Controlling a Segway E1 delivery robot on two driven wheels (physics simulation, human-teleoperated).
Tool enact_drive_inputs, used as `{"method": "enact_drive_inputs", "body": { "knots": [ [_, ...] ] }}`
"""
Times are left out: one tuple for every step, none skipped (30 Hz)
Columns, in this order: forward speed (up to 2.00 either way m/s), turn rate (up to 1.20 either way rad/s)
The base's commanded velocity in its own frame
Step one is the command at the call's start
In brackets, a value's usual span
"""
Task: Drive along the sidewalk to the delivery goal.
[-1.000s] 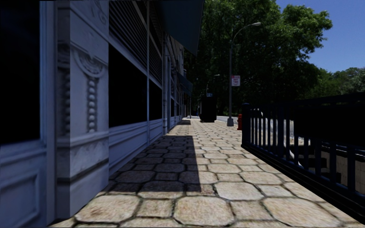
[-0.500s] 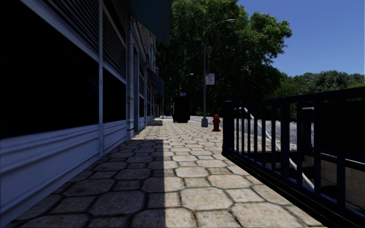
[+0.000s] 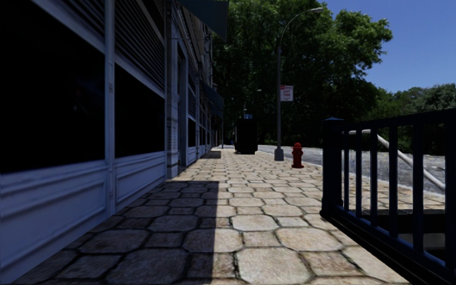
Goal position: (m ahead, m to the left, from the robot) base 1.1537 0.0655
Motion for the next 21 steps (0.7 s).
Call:
{"method": "enact_drive_inputs", "body": {
  "knots": [
    [2.00,0.12],
    [2.00,0.00],
    [2.00,0.00],
    [2.00,0.00],
    [2.00,0.00],
    [2.00,0.00],
    [2.00,0.00],
    [2.00,0.00],
    [2.00,0.00],
    [2.00,0.00],
    [2.00,0.00],
    [2.00,0.00],
    [2.00,0.00],
    [2.00,0.00],
    [2.00,0.00],
    [2.00,0.00],
    [2.00,0.00],
    [2.00,0.00],
    [2.00,0.00],
    [2.00,0.00],
    [2.00,0.00]
  ]
}}
